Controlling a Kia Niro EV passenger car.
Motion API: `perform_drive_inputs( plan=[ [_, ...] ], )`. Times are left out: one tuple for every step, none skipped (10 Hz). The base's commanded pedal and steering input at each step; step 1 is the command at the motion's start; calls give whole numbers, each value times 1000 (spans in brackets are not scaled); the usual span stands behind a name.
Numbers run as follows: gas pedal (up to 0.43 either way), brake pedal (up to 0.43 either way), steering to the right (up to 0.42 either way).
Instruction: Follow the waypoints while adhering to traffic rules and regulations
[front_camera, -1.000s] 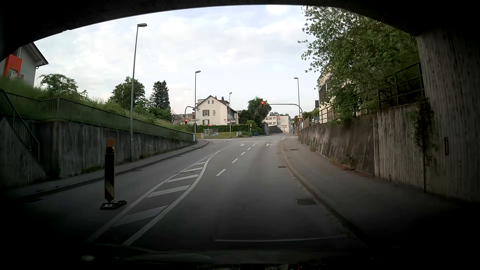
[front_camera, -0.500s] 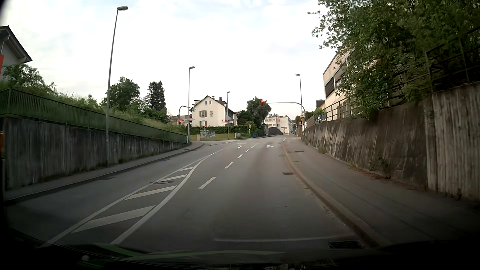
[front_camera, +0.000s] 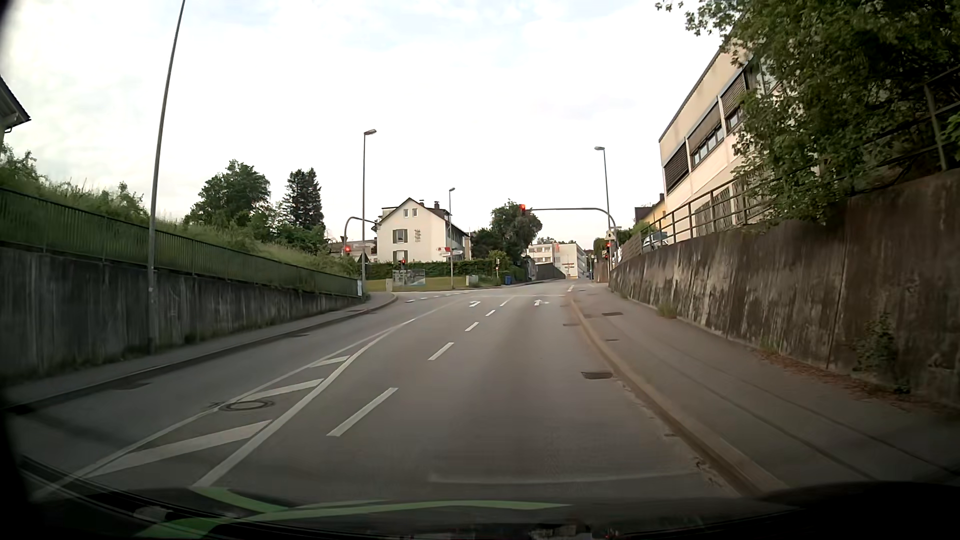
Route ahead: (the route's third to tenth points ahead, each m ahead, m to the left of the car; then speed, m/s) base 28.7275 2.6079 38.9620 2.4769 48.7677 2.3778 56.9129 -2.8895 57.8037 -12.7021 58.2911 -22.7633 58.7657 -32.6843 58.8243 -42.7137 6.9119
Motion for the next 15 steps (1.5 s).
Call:
perform_drive_inputs(
  plan=[
    [0,0,0],
    [0,0,1],
    [0,0,1],
    [0,0,2],
    [0,0,2],
    [0,0,2],
    [28,0,2],
    [39,0,2],
    [39,0,2],
    [39,0,3],
    [39,0,4],
    [39,0,7],
    [39,0,9],
    [39,0,10],
    [39,0,10]
  ],
)
